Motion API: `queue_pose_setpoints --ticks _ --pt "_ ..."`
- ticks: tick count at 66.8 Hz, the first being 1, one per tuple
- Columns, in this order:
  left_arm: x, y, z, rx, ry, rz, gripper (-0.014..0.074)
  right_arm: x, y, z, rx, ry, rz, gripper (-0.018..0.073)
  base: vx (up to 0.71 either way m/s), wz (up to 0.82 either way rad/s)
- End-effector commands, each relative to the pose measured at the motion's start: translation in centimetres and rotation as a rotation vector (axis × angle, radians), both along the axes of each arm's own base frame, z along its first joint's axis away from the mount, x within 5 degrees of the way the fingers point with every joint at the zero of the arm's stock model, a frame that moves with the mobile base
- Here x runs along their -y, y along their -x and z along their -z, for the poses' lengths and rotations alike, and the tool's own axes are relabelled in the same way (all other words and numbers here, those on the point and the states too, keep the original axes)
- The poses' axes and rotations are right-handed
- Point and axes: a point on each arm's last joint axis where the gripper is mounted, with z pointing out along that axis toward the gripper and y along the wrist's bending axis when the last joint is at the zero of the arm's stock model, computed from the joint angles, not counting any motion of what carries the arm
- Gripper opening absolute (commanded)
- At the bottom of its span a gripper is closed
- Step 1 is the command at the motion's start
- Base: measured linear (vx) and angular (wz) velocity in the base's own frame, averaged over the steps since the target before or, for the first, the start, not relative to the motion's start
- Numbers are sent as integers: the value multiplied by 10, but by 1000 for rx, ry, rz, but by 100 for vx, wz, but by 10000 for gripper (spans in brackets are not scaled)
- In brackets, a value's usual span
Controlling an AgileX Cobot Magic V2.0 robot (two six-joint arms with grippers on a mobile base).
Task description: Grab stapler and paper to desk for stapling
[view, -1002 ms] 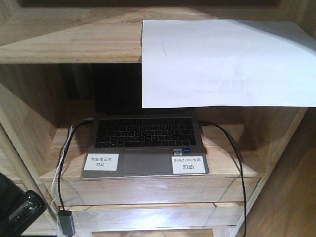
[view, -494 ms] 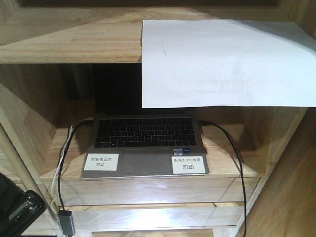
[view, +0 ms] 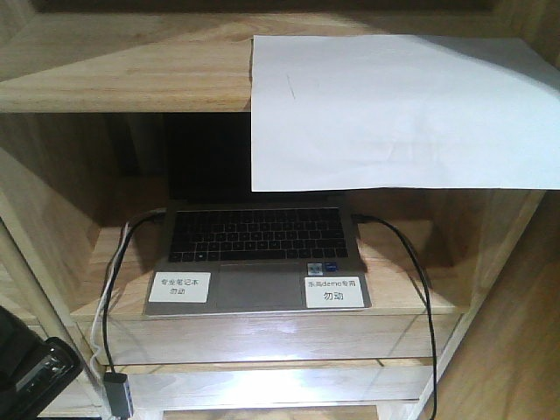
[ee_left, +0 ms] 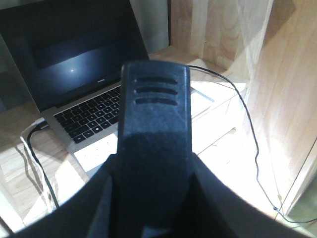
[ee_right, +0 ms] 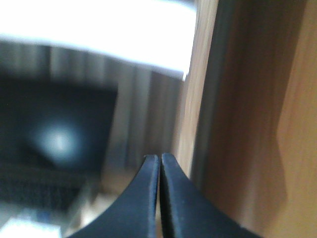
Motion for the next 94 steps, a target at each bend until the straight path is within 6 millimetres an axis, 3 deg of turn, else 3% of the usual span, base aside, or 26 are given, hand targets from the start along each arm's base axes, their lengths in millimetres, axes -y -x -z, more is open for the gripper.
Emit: queue_pose_setpoints --ticks 1,17,28,42,57,66,80,94 --pt "0 -3 -19 95 97 -29 -7 -1 3 -7 87 -120 -35 -6 0 0" --pt "0 -3 -19 95 97 -29 -7 -3 3 -7 11 -685 -188 -6 0 0" --pt "0 -3 -19 95 97 -29 -7 -4 1 -3 -64 -904 -221 -4 0 0" --pt "0 -3 -19 95 97 -29 -7 -13 -10 -6 -133 -879 -298 81 0 0" --pt "0 -3 -19 95 97 -29 -7 -33 -39 -15 -233 -959 -475 329 0 0" --pt "0 -3 -19 95 97 -29 -7 -40 -55 -28 -142 -1050 -625 459 0 0" --pt "0 -3 -19 95 97 -29 -7 -48 -83 -33 -139 -1090 -693 487 0 0" --pt "0 -3 -19 95 97 -29 -7 -52 -107 -53 -92 -1088 -723 487 0 0"
